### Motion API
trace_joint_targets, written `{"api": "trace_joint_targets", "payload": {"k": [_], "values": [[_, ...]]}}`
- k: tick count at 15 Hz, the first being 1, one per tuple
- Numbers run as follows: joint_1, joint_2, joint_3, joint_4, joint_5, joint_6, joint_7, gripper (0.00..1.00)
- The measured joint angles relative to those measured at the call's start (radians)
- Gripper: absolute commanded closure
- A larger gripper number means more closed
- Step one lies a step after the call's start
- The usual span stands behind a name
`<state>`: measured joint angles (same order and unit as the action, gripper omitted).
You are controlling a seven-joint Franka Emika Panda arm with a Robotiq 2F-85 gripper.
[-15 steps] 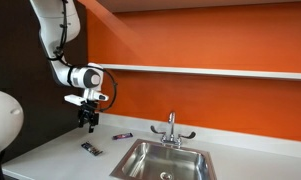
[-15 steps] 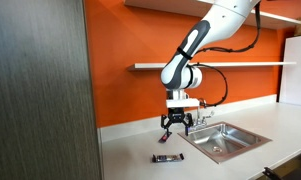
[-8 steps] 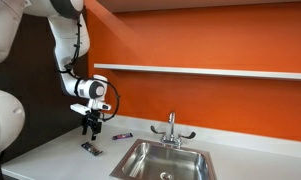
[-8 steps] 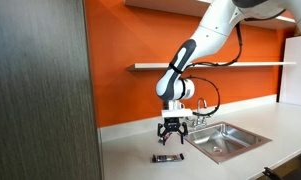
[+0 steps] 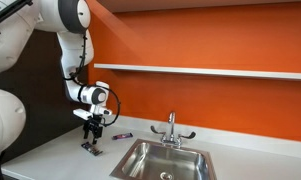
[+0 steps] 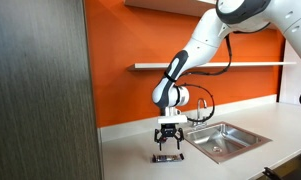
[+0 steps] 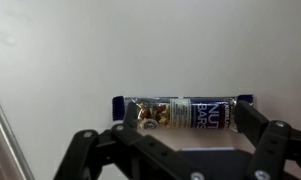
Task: Move the silver object to the left side of the first shelf
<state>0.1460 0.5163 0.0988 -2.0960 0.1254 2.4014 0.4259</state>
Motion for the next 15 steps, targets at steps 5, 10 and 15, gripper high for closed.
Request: {"api": "trace_joint_targets", "payload": {"k": [5,10,15], "values": [[0.006,0.011,-0.007,0.004,0.000,0.000,0.000,0.00],[0.008,0.011,-0.008,0.004,0.000,0.000,0.000,0.00],[0.015,0.011,-0.011,-0.003,0.000,0.000,-0.006,0.00]]}}
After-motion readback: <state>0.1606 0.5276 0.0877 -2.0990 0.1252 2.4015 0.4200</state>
